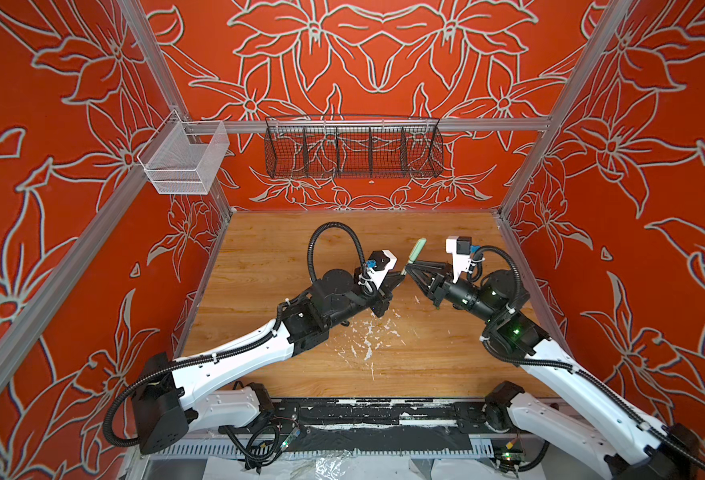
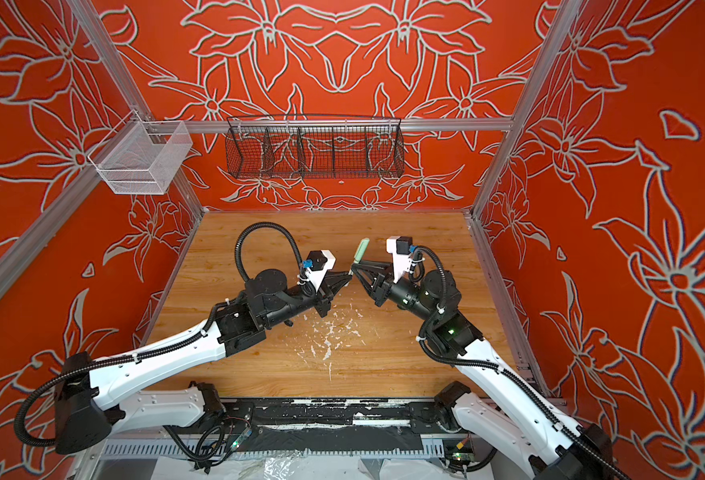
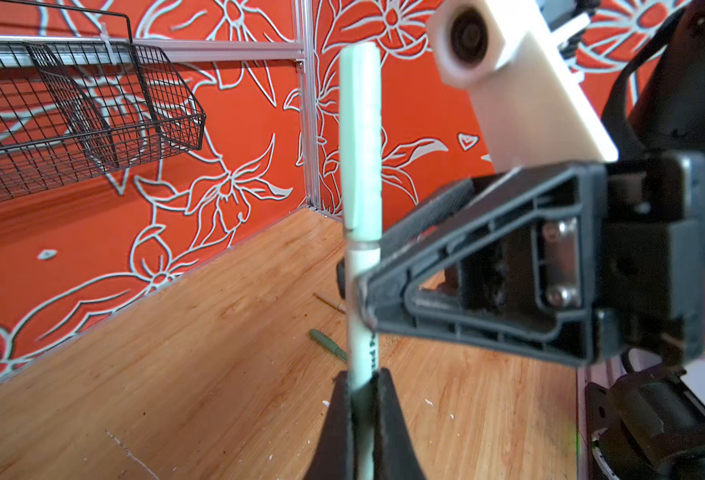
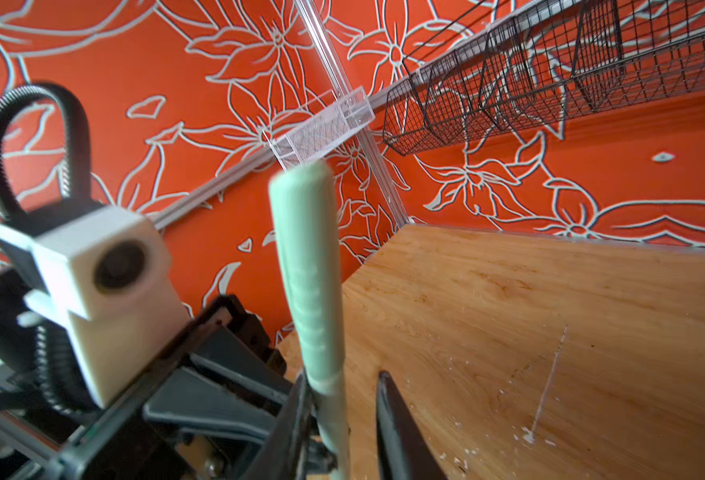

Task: Insert the pens into the pen caps
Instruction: 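Press the cap onto the pen with the right gripper while the left holds it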

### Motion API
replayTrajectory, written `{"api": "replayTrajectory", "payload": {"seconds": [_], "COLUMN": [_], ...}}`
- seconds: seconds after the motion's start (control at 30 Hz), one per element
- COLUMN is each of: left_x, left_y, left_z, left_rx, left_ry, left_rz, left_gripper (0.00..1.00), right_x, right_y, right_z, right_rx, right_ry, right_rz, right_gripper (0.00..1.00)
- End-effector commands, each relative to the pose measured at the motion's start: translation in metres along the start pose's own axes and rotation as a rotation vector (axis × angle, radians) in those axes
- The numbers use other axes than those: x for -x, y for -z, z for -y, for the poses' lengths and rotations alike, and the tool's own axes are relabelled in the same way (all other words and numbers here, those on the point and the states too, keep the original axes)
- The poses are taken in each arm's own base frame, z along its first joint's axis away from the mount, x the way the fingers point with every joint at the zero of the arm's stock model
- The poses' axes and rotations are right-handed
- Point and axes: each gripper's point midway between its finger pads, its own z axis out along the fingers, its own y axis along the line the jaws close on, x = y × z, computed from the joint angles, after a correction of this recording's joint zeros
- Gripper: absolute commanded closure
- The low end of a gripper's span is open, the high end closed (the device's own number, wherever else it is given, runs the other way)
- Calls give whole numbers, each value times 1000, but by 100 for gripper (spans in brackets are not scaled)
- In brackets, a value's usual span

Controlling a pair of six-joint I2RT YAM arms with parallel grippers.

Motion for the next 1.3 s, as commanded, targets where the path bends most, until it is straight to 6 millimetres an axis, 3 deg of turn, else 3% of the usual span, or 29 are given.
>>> {"api": "replayTrajectory", "payload": {"seconds": [0.0,0.17,0.47,1.1,1.27], "left_x": [14,10,8,0,-2], "left_y": [-2,0,3,-3,-5], "left_z": [6,6,7,8,8], "left_rx": [-27,-30,-36,-41,-43], "left_ry": [-17,-11,-5,0,6], "left_rz": [44,31,27,-2,-10], "left_gripper": [100,100,100,100,100], "right_x": [8,15,12,17,18], "right_y": [9,17,3,-3,-5], "right_z": [-10,-15,-21,-26,-25], "right_rx": [-3,-4,60,99,97], "right_ry": [53,69,39,32,29], "right_rz": [-9,22,-12,3,-2], "right_gripper": [67,63,66,82,90]}}
